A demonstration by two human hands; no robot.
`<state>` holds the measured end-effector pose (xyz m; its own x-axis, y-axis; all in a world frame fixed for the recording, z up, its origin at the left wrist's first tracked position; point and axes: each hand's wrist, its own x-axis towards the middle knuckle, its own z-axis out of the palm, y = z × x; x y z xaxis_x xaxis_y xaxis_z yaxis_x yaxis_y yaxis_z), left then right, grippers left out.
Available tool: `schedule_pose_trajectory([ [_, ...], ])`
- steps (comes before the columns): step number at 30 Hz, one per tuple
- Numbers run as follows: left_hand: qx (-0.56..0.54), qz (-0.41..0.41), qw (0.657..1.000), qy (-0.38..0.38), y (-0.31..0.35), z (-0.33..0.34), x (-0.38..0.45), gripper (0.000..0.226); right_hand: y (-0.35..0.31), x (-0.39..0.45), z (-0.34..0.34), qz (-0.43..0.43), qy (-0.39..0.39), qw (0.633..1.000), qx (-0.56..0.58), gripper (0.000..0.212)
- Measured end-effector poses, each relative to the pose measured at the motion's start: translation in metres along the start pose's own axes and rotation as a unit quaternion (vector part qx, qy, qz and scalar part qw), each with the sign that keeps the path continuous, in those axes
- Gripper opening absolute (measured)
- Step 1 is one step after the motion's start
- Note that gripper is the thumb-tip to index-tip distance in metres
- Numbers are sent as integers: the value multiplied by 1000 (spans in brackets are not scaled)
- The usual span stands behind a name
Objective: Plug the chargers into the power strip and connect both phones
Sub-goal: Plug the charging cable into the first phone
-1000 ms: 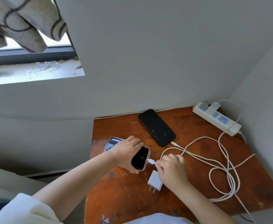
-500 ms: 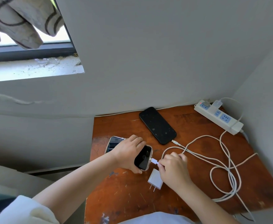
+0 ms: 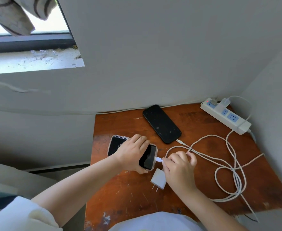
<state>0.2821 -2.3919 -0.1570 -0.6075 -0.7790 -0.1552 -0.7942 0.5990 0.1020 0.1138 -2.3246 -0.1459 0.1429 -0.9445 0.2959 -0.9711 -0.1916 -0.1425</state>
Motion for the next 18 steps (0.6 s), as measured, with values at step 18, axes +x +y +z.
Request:
schedule_pose_trajectory([
  [18,-1,34,999,-25,2,-5,5,94,-1,-9,14,7,66,997,32,24],
])
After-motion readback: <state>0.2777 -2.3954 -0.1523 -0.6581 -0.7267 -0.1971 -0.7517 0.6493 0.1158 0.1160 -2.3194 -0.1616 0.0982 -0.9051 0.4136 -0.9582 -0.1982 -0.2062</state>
